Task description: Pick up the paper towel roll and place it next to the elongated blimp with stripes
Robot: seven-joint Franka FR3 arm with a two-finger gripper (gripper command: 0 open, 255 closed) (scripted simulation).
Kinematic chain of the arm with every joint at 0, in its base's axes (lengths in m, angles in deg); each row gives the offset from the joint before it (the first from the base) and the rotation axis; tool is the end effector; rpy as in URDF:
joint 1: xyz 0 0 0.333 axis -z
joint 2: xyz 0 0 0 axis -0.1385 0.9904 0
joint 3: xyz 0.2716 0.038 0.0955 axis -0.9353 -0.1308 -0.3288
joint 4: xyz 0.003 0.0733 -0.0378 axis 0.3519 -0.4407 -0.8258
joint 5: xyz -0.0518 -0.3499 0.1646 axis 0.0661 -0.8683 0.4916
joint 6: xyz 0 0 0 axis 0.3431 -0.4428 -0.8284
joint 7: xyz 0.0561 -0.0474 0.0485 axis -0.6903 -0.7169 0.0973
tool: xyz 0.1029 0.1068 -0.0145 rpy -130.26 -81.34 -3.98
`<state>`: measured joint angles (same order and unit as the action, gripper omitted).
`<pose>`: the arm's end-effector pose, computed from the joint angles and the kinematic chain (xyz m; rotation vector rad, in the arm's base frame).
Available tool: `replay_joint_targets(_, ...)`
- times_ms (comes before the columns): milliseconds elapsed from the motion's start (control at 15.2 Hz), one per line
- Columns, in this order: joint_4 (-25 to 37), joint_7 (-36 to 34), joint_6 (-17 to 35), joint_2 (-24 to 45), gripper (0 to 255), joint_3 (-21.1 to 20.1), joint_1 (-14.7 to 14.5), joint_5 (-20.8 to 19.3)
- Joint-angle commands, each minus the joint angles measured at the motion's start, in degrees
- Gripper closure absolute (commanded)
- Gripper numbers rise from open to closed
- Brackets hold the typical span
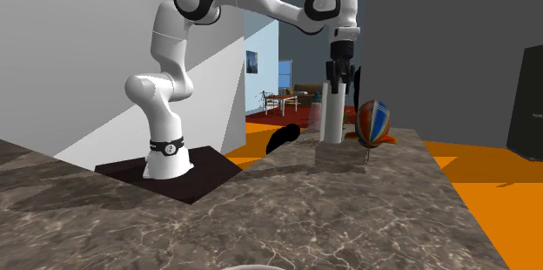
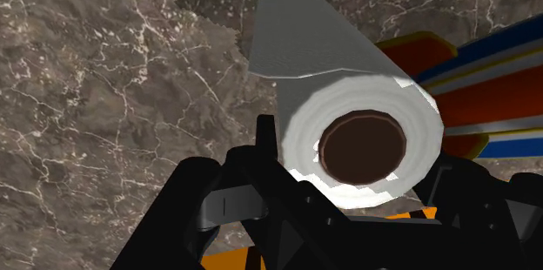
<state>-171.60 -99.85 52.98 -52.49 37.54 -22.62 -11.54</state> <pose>0.4152 0.4891 0.4181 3.0833 0.1579 0.0904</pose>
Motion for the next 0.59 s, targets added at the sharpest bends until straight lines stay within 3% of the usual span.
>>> replay_joint_targets(0, -1.6, -0.1, 1.6, -0.1, 255, 0.1, 0.2, -0.1)
replay_joint_targets(528, -6.3, -1.0, 7.2, 1.1, 255, 0.4, 0.3, -0.8)
